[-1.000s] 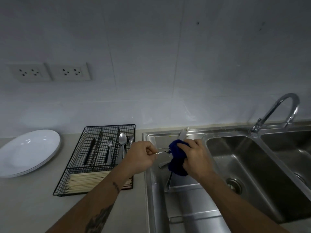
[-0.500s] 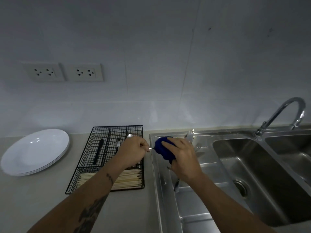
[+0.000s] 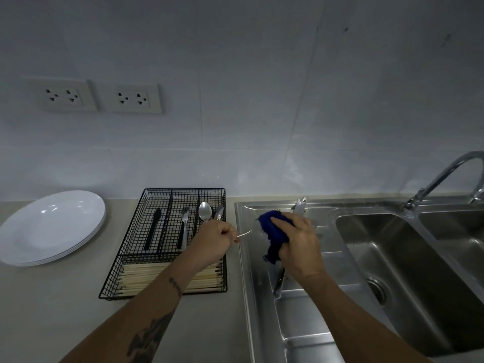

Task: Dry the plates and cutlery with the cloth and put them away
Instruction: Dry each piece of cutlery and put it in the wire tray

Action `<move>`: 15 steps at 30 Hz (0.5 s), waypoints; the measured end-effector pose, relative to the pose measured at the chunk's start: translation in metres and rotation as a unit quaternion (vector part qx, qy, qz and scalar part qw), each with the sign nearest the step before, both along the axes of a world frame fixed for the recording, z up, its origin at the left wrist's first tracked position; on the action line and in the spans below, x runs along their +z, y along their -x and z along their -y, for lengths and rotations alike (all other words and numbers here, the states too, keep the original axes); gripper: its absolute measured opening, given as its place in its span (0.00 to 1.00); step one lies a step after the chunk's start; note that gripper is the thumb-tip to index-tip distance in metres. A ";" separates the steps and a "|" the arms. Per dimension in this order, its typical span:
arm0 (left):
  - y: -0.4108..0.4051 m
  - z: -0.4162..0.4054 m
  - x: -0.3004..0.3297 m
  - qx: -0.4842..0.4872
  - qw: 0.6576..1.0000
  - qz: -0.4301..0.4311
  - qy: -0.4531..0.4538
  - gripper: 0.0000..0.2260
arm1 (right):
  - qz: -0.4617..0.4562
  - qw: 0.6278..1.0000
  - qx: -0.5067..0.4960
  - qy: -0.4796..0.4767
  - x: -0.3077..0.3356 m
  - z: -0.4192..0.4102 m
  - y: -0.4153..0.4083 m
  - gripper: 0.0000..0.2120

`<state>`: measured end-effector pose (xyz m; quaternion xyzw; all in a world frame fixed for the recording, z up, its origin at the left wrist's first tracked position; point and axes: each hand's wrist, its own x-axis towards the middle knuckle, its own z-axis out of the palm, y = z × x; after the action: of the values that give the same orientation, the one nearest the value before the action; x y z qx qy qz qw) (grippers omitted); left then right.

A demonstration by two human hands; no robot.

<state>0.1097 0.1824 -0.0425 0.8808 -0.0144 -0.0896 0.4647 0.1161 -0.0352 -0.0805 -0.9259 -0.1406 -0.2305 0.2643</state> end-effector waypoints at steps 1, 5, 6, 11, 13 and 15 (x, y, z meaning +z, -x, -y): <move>0.001 -0.002 0.000 -0.001 1.000 0.003 -0.003 0.13 | -0.020 1.000 -0.009 -0.015 0.000 0.001 -0.001 0.31; 0.002 -0.004 0.002 0.001 1.000 0.015 0.024 0.09 | -0.078 0.994 0.028 -0.070 0.009 -0.005 -0.005 0.34; 0.003 -0.003 0.003 -0.004 0.999 0.018 0.031 0.05 | -0.081 0.992 0.027 -0.090 0.012 -0.009 -0.004 0.34; 0.000 0.005 -0.001 -0.038 0.998 0.052 -0.013 0.02 | -0.071 0.986 0.030 -0.146 0.016 -0.020 0.004 0.33; 0.001 0.010 -0.005 -0.040 0.995 0.078 -0.036 0.03 | -0.078 0.984 0.031 -0.160 0.017 -0.022 0.006 0.32; 0.002 0.014 -0.009 -0.039 0.987 0.128 -0.090 0.05 | -0.089 0.982 0.027 -0.167 0.019 -0.022 0.007 0.33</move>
<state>0.1080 0.1683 -0.0518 0.9220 -0.0999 0.0045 0.3742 0.1092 -0.0128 -0.0614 -0.8815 -0.1011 -0.1606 0.4323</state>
